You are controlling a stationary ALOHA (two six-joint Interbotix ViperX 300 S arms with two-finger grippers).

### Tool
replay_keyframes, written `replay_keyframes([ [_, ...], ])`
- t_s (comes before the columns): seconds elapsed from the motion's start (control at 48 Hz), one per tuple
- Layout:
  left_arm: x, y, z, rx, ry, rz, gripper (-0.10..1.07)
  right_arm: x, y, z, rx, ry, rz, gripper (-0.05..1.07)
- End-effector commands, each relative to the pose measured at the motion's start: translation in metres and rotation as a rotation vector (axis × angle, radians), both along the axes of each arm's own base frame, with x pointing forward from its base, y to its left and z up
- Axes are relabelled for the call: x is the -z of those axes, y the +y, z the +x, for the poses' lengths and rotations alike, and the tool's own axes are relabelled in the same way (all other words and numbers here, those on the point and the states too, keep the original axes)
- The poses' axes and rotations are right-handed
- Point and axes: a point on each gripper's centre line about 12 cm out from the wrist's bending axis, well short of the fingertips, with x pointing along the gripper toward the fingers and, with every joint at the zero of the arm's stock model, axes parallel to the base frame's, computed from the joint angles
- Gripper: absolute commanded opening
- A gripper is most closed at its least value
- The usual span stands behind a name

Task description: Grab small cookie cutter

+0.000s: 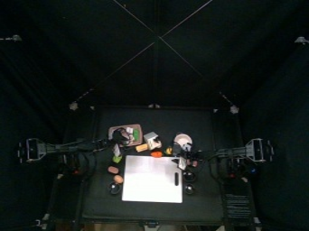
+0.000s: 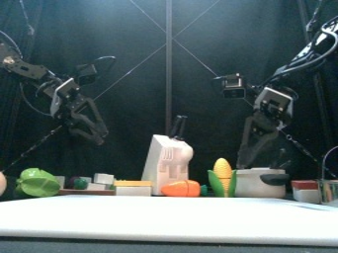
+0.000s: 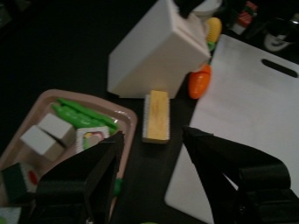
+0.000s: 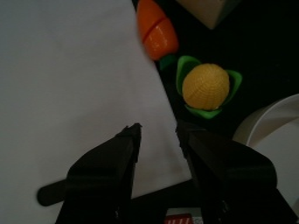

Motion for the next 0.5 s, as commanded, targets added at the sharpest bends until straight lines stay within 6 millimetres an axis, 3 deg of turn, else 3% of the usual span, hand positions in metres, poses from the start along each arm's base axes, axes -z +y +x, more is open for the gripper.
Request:
replay_keyframes([
  [0.0, -0.008, -0.011, 0.008, 0.051, -0.033, 0.012, 0.90, -0.031, 0.000, 0.010, 0.024, -0.073, 0.010, 0.77],
  [0.146, -0.011, -0.025, 0.012, 0.107, -0.052, 0.019, 0.90, -0.058, 0.003, 0.014, 0.076, -0.094, 0.062, 0.77],
  [0.479, -0.027, -0.024, 0.016, 0.105, -0.109, 0.032, 0.90, -0.093, 0.003, 0.029, 0.161, -0.111, 0.176, 0.78],
])
